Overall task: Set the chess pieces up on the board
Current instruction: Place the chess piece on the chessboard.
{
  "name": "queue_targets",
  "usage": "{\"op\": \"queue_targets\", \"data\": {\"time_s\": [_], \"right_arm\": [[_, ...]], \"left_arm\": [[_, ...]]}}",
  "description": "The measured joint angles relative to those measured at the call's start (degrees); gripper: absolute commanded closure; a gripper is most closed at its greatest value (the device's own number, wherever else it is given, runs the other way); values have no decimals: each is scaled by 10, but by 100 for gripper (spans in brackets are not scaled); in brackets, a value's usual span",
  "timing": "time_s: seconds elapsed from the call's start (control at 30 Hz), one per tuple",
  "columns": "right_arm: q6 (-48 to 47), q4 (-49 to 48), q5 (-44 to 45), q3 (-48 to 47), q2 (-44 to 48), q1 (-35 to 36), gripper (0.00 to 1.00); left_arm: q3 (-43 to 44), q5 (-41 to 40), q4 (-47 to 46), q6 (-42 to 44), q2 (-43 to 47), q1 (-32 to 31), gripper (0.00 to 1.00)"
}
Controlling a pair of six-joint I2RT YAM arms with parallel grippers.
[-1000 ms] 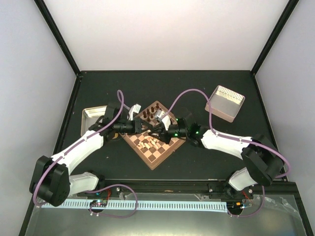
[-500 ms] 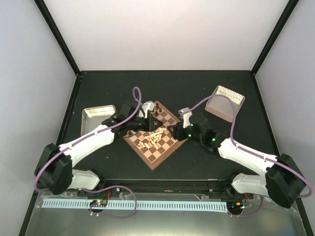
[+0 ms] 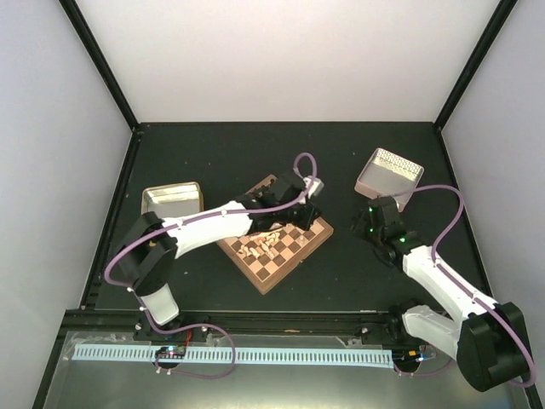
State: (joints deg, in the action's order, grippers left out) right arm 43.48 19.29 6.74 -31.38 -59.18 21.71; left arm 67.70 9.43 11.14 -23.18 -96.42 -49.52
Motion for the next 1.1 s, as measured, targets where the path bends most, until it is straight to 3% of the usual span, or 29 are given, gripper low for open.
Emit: {"op": "queue_targets", "data": {"time_s": [0.33, 1.1], "right_arm": [[6, 4, -17, 25, 0, -55, 42], [6, -23, -56, 36, -26, -64, 42]], "left_arm": [[45, -107, 13, 54, -98, -63, 98], [83, -148, -17, 107, -186, -62, 92]]}}
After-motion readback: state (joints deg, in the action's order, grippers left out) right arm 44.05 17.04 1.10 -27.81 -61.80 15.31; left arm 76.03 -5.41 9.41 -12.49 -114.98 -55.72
